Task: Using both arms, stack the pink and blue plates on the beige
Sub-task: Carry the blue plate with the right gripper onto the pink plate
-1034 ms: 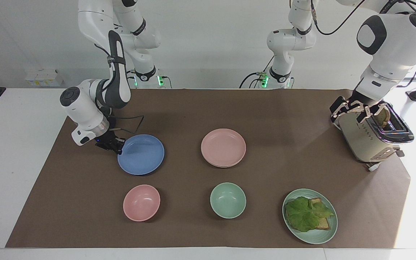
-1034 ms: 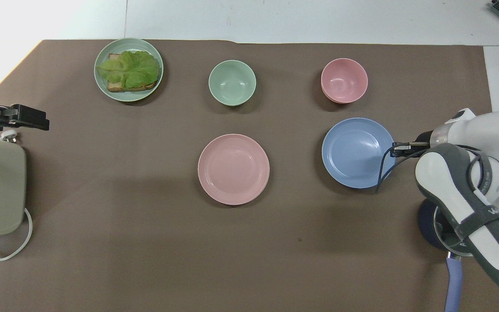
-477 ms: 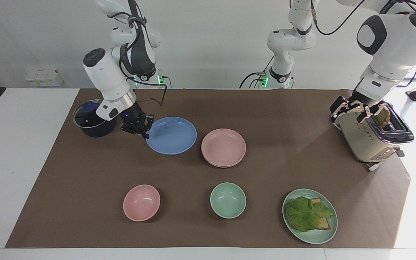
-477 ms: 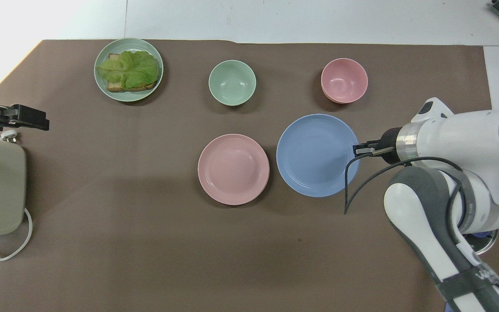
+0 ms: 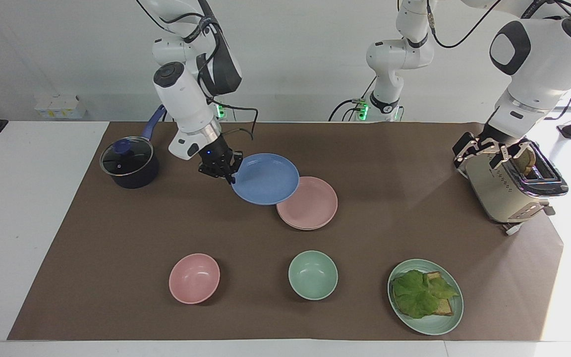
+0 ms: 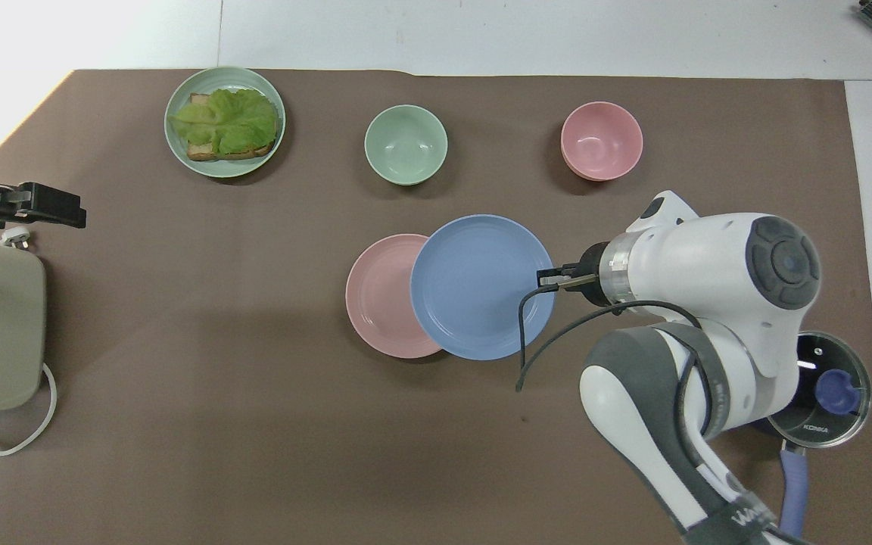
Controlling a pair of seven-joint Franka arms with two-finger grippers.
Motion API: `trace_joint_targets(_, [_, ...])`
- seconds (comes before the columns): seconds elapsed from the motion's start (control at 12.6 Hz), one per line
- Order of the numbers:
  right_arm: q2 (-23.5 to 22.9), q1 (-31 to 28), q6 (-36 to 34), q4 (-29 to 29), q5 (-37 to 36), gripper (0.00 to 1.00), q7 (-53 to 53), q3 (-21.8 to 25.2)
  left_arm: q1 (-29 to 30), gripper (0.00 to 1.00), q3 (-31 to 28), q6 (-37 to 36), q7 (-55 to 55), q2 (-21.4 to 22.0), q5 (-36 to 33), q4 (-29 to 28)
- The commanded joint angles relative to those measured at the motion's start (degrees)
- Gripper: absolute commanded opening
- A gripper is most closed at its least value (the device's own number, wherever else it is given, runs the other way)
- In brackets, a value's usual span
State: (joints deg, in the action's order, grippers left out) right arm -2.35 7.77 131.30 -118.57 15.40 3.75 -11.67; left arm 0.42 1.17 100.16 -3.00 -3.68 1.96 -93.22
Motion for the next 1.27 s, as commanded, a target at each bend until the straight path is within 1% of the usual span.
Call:
trace_joint_targets(0.0, [-4.1, 3.4, 4.1, 0.8, 0.7, 0.00, 2.7, 0.0, 0.4, 1.00, 0.3, -1.3, 0.3, 0.3, -1.1, 0.6])
trace_joint_targets(0.32, [-7.1, 5.1, 5.4, 0.2, 0.7, 0.00, 2.8, 0.0, 0.4, 1.00, 0.3, -1.3, 0.3, 0.3, -1.1, 0.6])
trace_joint_targets(0.56, [-9.9, 6.7, 7.8, 0.2, 1.4, 0.00, 4.1, -0.1, 0.4, 1.00, 0.3, -1.3, 0.3, 0.3, -1.1, 0.6])
trace_joint_targets(0.64, [-11.3, 8.5, 9.8, 0.4, 1.6, 0.00, 4.2, -0.1, 0.4, 1.00, 0.3, -1.3, 0.3, 0.3, -1.1, 0.6])
trace_joint_targets(0.72, [-12.2, 8.7, 12.5, 0.4, 1.6, 0.00, 4.2, -0.1, 0.4, 1.00, 0.3, -1.3, 0.3, 0.3, -1.1, 0.6])
trace_joint_targets(0.95, [-13.2, 8.8, 13.5, 1.0, 1.4, 0.00, 4.4, -0.1, 0.4, 1.00, 0.3, -1.3, 0.3, 0.3, -1.1, 0.6])
trace_joint_targets(1.03, [-13.4, 8.8, 13.5, 1.2, 1.4, 0.04, 3.7, -0.1, 0.4, 1.00, 0.3, -1.3, 0.3, 0.3, -1.1, 0.6])
trace_joint_targets(1.11, [-13.4, 8.8, 13.5, 1.6, 1.4, 0.34, 3.7, -0.1, 0.4, 1.00, 0.3, -1.3, 0.3, 0.3, -1.1, 0.6])
trace_joint_targets(1.19, [-13.8, 8.8, 13.5, 2.3, 1.4, 0.44, 4.0, -0.1, 0.4, 1.00, 0.3, -1.3, 0.3, 0.3, -1.1, 0.6])
